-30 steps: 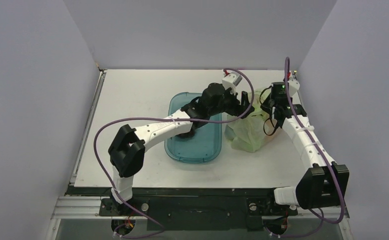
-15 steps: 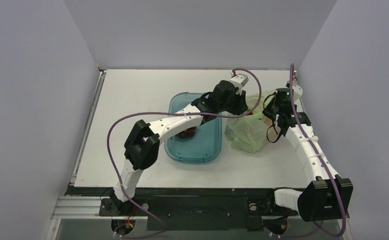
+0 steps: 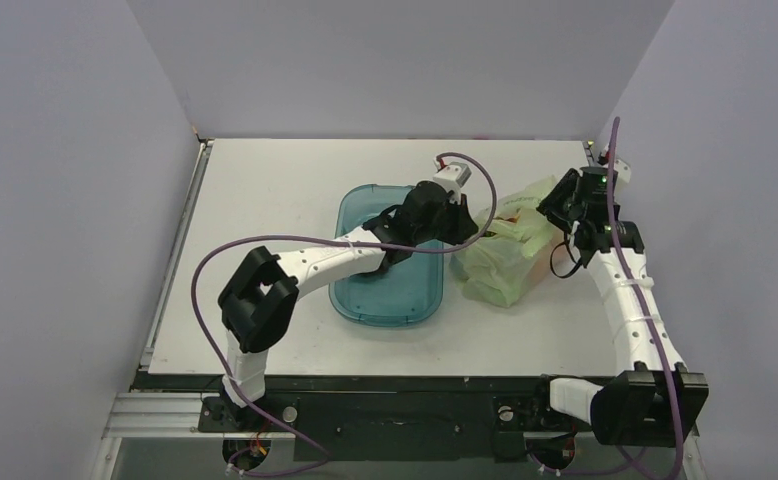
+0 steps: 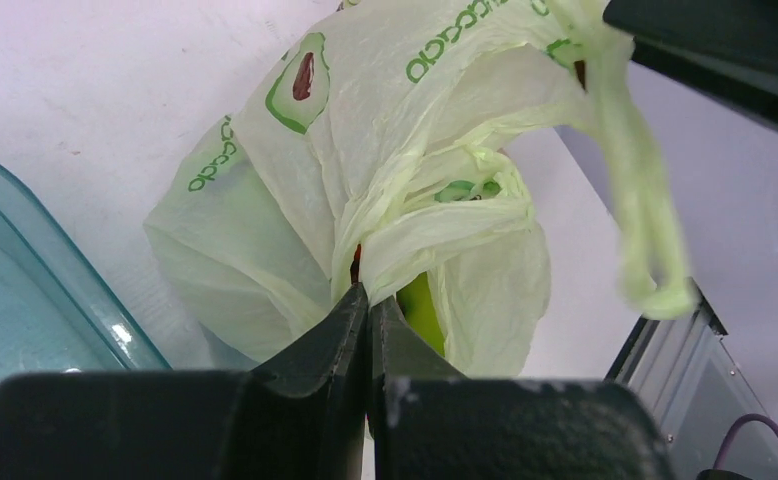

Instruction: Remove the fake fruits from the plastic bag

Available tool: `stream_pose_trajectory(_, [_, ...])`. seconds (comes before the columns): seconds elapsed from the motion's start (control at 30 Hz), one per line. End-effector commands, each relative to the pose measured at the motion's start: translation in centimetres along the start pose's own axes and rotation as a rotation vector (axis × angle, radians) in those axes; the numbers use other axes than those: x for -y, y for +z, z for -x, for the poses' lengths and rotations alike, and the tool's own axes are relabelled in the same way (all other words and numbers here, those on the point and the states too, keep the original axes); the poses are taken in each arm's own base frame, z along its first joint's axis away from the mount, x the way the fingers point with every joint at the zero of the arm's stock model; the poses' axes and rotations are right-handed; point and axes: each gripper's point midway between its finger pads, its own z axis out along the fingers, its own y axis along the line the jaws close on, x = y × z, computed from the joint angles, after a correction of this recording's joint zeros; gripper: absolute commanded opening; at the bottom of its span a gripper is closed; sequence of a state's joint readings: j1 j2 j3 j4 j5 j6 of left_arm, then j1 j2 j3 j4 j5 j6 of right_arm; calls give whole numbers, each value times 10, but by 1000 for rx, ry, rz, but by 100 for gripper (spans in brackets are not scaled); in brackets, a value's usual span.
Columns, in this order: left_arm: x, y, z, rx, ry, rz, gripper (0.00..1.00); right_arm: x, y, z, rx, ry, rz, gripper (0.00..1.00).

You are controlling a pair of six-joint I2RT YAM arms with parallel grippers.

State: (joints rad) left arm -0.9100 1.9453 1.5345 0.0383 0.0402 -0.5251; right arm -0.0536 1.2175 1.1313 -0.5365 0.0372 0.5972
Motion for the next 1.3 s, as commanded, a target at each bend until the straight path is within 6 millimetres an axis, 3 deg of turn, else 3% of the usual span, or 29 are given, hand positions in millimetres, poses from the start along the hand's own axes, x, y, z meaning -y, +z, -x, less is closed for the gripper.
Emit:
stream_pose_trajectory(0.0, [34, -19, 43, 134, -41, -118, 0, -29, -32, -10, 0, -29, 146, 45])
stream_pose_trajectory(0.1, [37, -21, 41, 136, -45, -140, 0, -24, -37, -30, -24, -60, 135, 53])
stream_pose_trajectory(0.23, [43, -25, 43, 134, -35, -166, 0, -14, -31, -49, -62, -76, 111, 56])
stream_pose_trajectory(0.43, [49, -30, 43, 125, -18, -184, 0, 30, -32, -28, 49, -128, -109, 63])
stream_pose_trajectory(0.6, [53, -31, 41, 108, -6, -201, 0, 43, -27, -38, -6, -122, -138, 62])
stream_pose_trajectory(0.87, [57, -31, 40, 90, 3, -221, 0, 67, -46, -42, 22, -152, -195, 67])
stream_pose_trajectory(0.93, [61, -31, 41, 92, -4, -239, 0, 69, -37, -49, -7, -116, -179, 67])
stream_pose_trajectory(1.0, [64, -32, 42, 94, -5, -250, 0, 69, -25, -58, -31, -87, -172, 59])
stream_pose_trajectory(1.03, [65, -33, 42, 91, 0, -248, 0, 66, -21, -61, -43, -81, -151, 42])
stream_pose_trajectory(1.07, [66, -34, 36, 72, 25, -237, 0, 61, -18, -58, -35, -67, -129, 32])
stream_pose_trajectory(1.1, [64, -34, 35, 72, 43, -211, 0, 52, -18, -56, -34, -55, -89, 10])
stream_pose_trajectory(1.13, [64, -35, 26, 43, 93, -188, 0, 44, -19, -52, -19, -37, -57, 4])
stream_pose_trajectory(1.17, [62, -37, 30, 58, 143, -154, 9, 36, -23, -46, -4, -28, -27, 0])
stream_pose_trajectory(1.2, [63, -39, 17, 19, 171, -130, 15, 32, -26, -44, 3, -21, -14, 0])
stream_pose_trajectory(1.23, [61, -43, 22, 37, 218, -97, 30, 31, -30, -40, 20, -17, -10, 0])
stream_pose_trajectory(1.27, [66, -47, 16, 22, 246, -97, 37, 33, -32, -40, 20, -19, -17, 0])
